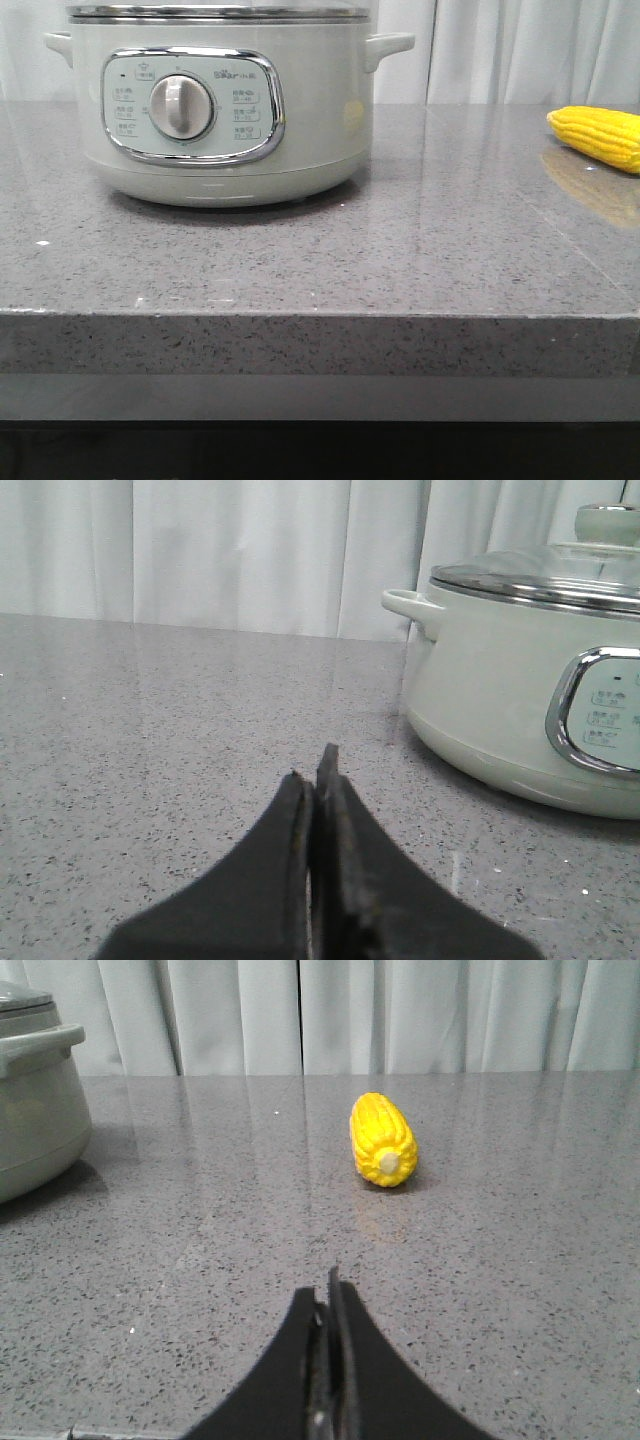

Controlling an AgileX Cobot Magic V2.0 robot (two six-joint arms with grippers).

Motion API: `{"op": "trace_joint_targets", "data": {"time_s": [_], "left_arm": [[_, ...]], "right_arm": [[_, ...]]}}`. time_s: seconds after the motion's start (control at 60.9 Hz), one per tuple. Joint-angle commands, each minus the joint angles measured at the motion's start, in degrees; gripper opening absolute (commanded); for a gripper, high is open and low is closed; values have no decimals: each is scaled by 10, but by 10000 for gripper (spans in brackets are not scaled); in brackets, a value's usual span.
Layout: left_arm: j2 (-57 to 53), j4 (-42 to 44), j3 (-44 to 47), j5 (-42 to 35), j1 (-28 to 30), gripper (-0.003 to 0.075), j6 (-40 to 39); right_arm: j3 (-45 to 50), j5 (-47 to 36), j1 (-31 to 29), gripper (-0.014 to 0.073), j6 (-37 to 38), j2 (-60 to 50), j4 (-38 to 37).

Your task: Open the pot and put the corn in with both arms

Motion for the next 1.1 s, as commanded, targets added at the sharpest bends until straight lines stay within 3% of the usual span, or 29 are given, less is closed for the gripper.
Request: {"op": "trace_joint_targets", "data": {"time_s": [0.0, 0.361, 0.476, 0.591, 0.821, 1.084], "left_arm": [[-8, -2, 8, -48, 0, -20, -6], [-8, -2, 4, -60, 0, -20, -6], [1, -2, -33, -50, 0, -20, -6], [57, 10, -125, 0, 0, -20, -6], [229, 19, -261, 18, 0, -20, -6], [307, 19, -297, 1, 0, -20, -6]], "right_arm": [[-6, -51, -2, -122, 1, -12, -5], [-8, -86, -2, -122, 1, -12, -5], [-42, -36, -2, -120, 1, -11, -5], [-116, 39, -2, -120, 1, 10, -5], [-248, 69, -2, -120, 1, 120, -5], [-302, 64, -2, -120, 1, 185, -5]]}}
